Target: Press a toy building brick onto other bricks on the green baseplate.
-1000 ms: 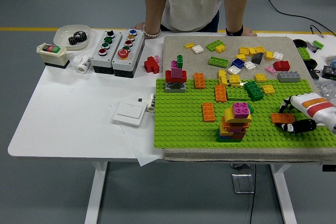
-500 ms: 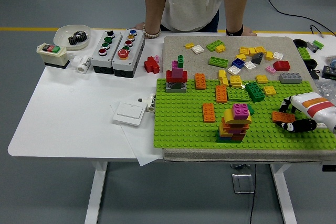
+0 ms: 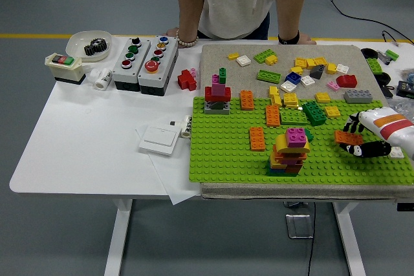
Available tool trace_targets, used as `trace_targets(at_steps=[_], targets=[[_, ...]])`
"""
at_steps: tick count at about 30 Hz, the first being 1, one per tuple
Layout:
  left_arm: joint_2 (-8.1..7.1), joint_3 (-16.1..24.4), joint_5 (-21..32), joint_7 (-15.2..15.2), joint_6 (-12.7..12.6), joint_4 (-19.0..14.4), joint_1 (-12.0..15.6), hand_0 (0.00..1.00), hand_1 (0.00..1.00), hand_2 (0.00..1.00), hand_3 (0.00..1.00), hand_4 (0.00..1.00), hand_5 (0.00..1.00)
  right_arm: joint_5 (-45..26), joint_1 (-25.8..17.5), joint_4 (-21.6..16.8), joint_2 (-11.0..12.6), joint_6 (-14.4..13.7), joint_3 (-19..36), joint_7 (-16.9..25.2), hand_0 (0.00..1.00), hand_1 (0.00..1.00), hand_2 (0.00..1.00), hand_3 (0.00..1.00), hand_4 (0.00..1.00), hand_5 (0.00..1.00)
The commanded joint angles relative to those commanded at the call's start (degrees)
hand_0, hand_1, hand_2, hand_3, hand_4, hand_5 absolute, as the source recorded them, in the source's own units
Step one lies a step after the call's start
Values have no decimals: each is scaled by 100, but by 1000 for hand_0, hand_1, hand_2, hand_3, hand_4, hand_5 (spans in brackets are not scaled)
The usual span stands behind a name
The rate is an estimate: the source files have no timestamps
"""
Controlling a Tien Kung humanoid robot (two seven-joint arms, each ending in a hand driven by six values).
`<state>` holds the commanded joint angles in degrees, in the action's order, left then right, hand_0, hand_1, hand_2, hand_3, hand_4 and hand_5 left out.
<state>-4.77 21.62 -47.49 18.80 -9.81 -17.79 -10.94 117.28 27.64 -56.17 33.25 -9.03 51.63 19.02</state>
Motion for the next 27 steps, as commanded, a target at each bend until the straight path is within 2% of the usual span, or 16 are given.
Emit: trace_targets(at_steps=[11, 22, 27], targets=[[-10, -42, 53, -26, -14, -3, -13, 796, 772, 738, 586, 649, 661, 66, -67, -516, 166, -1, 383, -15, 540, 463, 512, 522, 694, 366], [-19, -91, 128, -54, -30, 0, -39, 797, 772, 737, 586, 648, 661, 99, -161, -1247, 396, 26, 858, -48, 540, 463, 513, 522, 694, 365], [-25, -100, 140, -59, -33, 4, -41, 795, 772, 737, 586, 648, 661, 26, -237, -1683, 539, 162, 961, -129, 541, 464, 513, 522, 695, 366]])
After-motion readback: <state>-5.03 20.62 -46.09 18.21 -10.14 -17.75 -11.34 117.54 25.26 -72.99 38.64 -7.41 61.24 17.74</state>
